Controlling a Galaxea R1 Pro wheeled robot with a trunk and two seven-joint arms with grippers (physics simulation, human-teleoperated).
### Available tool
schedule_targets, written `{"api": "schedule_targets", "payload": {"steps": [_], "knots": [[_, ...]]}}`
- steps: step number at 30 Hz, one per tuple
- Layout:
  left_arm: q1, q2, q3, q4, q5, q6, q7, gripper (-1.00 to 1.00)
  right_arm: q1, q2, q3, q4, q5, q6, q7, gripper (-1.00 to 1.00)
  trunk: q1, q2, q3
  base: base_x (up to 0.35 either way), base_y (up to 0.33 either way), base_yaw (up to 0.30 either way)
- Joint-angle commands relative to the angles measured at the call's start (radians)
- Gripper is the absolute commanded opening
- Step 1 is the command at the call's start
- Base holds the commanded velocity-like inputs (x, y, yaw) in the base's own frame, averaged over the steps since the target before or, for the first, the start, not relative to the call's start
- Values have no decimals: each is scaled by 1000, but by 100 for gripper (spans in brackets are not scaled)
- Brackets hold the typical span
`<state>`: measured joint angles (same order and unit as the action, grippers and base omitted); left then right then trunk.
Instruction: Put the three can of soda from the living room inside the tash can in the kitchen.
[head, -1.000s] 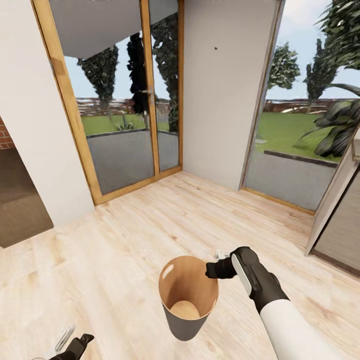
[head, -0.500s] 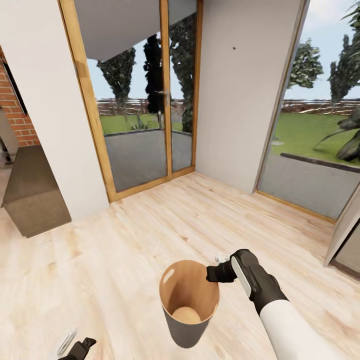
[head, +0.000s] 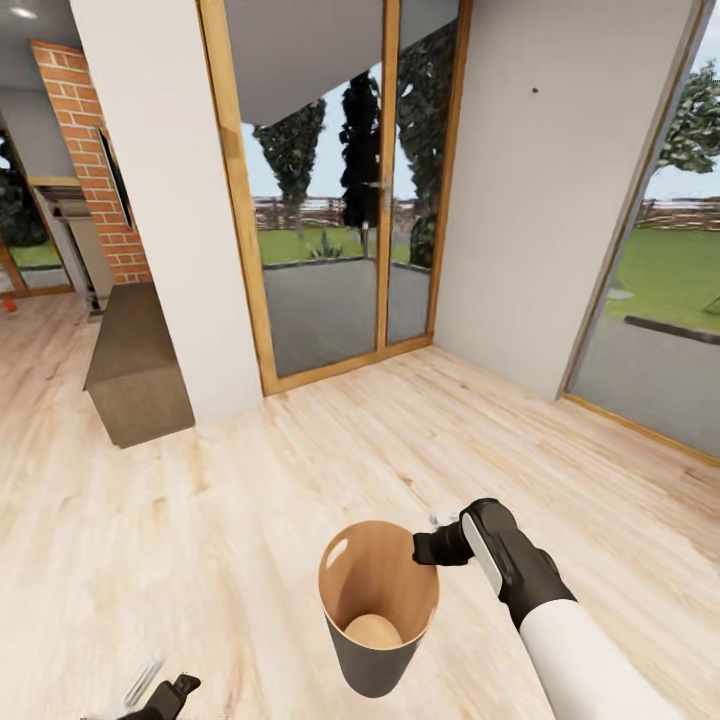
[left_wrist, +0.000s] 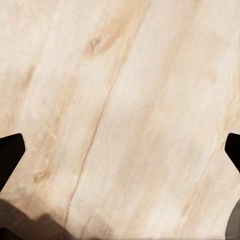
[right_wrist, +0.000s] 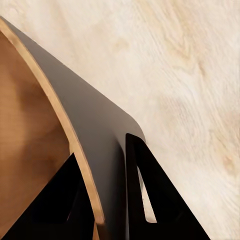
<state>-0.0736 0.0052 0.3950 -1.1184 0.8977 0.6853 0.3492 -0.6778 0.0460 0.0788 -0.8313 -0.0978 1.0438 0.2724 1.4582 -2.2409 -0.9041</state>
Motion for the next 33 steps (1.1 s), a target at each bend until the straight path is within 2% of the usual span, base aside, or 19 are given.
{"api": "schedule_targets", "payload": {"steps": [1,4,13,21,25,27,33], "knots": [[0,0,-7,0,-1,0,0,100,0,0,-1,0,-31,3,5,-100,0,0,0,0,0,296],[0,1,-24,0,-2,0,0,100,0,2,0,0,-30,3,5,-100,0,0,0,0,66,296],[0,1,-28,0,-2,0,-1,100,0,2,1,0,-30,3,6,-100,0,0,-3,0,262,288],[0,1,-27,0,-2,0,-1,100,0,3,5,1,-30,3,4,-100,0,0,-3,9,316,56],[0,1,-27,0,-2,0,-2,100,0,5,5,0,-29,3,-4,-100,0,0,-3,142,319,4],[0,1,-29,0,-2,0,-2,100,0,6,4,0,-29,3,-30,-100,0,0,-3,240,279,112],[0,1,-31,0,-1,0,-3,100,0,6,5,0,-29,3,-44,-100,0,0,-3,274,255,254]]}}
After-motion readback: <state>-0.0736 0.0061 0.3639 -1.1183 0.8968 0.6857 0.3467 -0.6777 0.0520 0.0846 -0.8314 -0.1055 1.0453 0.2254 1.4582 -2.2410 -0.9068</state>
